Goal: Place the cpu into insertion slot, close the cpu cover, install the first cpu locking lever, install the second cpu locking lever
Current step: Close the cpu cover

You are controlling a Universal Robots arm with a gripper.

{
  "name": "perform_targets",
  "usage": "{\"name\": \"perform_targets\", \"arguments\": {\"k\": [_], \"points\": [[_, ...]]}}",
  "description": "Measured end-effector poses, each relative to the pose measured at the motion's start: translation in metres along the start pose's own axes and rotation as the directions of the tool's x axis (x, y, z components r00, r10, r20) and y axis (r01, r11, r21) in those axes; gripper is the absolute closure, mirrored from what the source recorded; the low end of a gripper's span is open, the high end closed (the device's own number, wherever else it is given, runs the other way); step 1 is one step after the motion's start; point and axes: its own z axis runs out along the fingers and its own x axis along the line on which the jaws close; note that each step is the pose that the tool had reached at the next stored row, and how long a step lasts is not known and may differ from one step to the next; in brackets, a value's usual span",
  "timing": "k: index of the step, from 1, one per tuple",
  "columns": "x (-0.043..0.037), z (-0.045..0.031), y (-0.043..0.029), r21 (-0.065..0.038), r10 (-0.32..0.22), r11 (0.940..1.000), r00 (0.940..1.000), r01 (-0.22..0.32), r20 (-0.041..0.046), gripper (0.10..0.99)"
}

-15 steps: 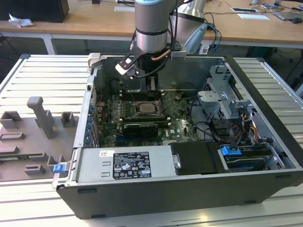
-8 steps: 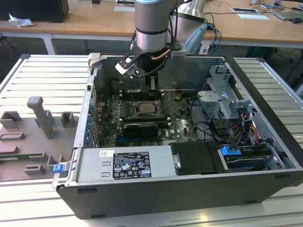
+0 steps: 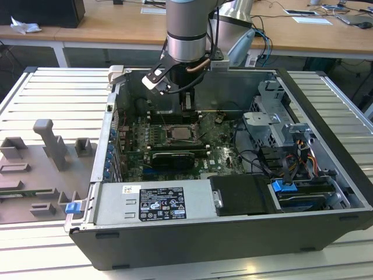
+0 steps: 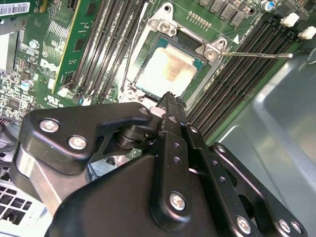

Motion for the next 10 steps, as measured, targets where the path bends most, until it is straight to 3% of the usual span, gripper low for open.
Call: {"name": "perform_targets", "arguments": {"k": [10], "points": [[0.0018,-0.0032,0.0002,0.000,0.000,1.0000,1.0000,0.000,0.0021,0.980]]}}
